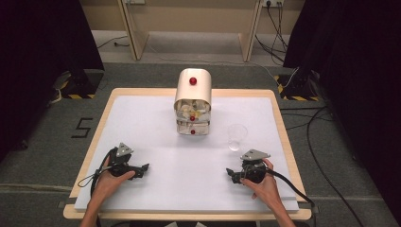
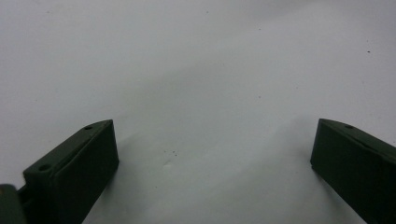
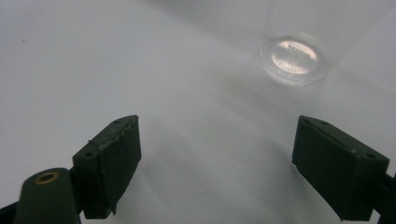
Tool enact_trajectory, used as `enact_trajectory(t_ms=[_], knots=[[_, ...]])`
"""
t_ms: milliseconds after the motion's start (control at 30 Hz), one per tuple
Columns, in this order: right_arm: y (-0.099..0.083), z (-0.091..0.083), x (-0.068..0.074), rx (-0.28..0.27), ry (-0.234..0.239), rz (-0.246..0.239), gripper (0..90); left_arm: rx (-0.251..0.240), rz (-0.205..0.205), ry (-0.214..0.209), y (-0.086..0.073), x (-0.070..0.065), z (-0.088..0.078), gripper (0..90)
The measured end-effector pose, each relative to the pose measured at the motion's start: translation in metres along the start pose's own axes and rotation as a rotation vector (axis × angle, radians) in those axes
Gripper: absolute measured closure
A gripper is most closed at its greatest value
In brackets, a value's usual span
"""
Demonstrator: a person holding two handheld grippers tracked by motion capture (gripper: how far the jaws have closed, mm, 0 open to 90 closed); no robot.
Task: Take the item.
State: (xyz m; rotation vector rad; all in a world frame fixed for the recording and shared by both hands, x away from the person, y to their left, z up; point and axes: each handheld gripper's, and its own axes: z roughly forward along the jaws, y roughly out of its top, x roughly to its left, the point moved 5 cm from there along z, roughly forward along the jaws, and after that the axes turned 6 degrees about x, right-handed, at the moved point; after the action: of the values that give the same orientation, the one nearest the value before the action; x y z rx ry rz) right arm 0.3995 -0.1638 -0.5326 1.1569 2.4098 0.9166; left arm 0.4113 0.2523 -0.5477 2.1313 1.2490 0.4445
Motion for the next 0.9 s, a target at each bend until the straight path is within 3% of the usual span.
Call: enact_trajectory(t_ms=[200,300,467,533,567,667,767,900], knots=[[0.007,-0.008,0.012,-0.061,0.028,-0.012,17.9,-0.001,0.000,0.001,0.000,0.000,0.000,0.0],[0.010,-0.011,0.016,-0.089,0.076,0.021,18.3,0.000,0.000,0.000,0.000,0.000,0.000,0.0],[0.014,-0.016,0.017,-0.131,0.100,0.049,18.2,0.000,0.000,0.001,0.000,0.000,0.000,0.0],[0.016,-0.018,0.017,-0.129,0.087,0.034,17.9,0.000,0.000,0.000,0.000,0.000,0.000,0.0],[0.021,-0.021,0.020,-0.142,0.059,-0.007,18.0,-0.001,0.000,0.000,0.000,0.000,0.000,0.0],[0.027,-0.024,0.026,-0.153,0.068,-0.029,18.1,-0.001,0.000,0.000,0.000,0.000,0.000,0.0],[0.033,-0.023,0.036,-0.138,0.059,-0.084,18.2,0.000,0.000,0.001,0.000,0.000,0.000,0.0],[0.038,-0.021,0.041,-0.137,0.064,-0.100,19.4,0.000,0.000,0.001,0.000,0.000,0.000,0.0]])
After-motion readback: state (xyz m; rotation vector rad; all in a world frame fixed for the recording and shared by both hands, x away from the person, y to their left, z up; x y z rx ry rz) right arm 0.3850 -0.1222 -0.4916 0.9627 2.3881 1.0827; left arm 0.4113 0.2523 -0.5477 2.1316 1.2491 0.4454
